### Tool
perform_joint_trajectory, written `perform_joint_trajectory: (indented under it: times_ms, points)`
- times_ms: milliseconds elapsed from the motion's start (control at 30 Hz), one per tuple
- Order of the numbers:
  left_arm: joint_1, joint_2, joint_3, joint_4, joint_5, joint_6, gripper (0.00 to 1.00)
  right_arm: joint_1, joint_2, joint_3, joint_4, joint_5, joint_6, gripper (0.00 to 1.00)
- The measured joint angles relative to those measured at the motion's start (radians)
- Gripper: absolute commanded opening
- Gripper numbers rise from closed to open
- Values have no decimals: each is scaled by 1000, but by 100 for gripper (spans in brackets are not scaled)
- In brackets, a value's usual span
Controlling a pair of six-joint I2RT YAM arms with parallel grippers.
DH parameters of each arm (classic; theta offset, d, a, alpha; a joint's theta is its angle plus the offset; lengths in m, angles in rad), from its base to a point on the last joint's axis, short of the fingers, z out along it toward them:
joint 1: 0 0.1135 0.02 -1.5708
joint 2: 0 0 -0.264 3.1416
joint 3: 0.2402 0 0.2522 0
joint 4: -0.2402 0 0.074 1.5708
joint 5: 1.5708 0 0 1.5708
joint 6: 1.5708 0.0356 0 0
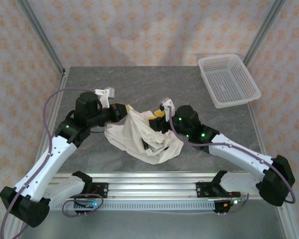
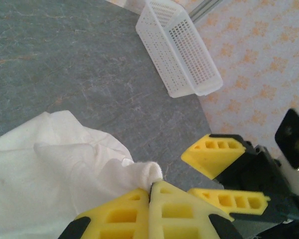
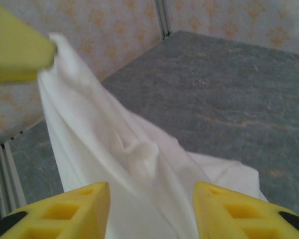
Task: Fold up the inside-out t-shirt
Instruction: Turn the T-shirt inside out at the center of the table.
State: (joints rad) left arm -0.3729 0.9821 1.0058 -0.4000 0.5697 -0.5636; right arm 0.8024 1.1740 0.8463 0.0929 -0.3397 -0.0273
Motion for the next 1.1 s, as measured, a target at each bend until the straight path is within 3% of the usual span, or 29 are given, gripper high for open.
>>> perform_joint_trajectory:
  times_ms: [267, 400, 567, 867, 900, 1000, 1100]
  points:
    - [-1, -21, 0, -5, 0, 43, 0, 0, 235, 170, -42, -48, 122, 49]
    - [-7, -25, 0, -19, -3, 61, 0, 0, 275, 172, -43, -103, 204, 0]
    - [-7, -36, 0, -71, -84, 72, 0, -1, 244, 165, -45, -73, 268, 0]
    - [-7, -59, -82, -113, -209, 76, 0, -57, -33, 104, -26, 13, 327, 0]
    - [-7, -59, -93, -113, -212, 76, 2, -57, -56, 100, -22, 15, 327, 0]
    - [-7, -58, -114, -112, -225, 80, 29, -57, -104, 74, -2, 7, 327, 0]
    - [-7, -55, -125, -123, -269, 101, 45, -58, -119, 49, 5, -2, 327, 0]
